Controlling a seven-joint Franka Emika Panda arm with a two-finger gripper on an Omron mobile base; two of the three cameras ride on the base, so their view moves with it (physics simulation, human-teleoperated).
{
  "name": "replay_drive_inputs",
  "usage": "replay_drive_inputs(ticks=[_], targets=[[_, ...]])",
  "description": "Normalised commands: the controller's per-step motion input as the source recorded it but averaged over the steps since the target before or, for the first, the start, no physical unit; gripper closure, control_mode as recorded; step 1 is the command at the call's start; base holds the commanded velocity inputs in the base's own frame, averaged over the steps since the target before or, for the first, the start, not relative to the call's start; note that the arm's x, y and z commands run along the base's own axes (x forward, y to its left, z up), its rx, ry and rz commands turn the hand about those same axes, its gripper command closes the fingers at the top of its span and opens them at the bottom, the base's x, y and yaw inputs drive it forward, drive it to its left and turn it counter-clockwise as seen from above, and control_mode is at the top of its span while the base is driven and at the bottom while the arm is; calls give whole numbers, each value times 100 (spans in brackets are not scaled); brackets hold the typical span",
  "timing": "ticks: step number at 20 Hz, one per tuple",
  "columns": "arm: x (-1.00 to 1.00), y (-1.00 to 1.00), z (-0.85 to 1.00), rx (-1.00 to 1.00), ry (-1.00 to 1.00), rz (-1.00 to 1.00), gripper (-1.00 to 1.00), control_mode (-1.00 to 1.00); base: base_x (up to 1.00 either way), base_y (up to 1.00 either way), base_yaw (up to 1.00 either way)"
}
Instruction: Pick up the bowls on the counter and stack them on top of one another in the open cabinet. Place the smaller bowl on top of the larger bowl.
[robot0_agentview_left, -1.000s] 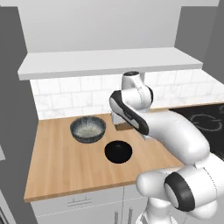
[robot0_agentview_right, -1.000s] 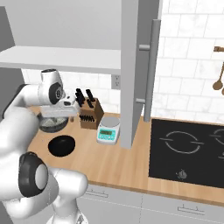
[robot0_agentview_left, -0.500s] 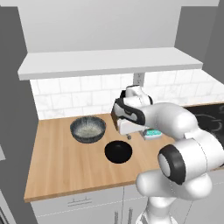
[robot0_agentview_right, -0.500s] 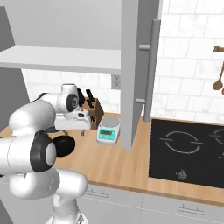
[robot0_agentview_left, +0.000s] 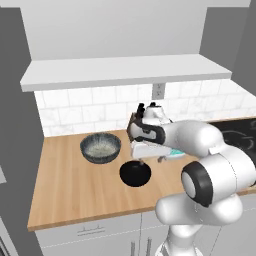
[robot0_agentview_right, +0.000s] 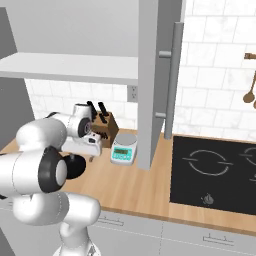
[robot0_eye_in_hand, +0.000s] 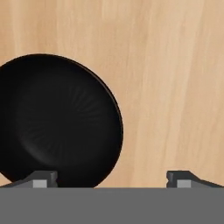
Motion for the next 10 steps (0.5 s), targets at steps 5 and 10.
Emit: replay_drive_inputs(ticks=[5, 10], targets=[[5, 32, -35, 0, -5, -4, -100, -100, 0, 0, 0], [3, -5, -24, 0, -2, 0, -100, -100, 0, 0, 0]])
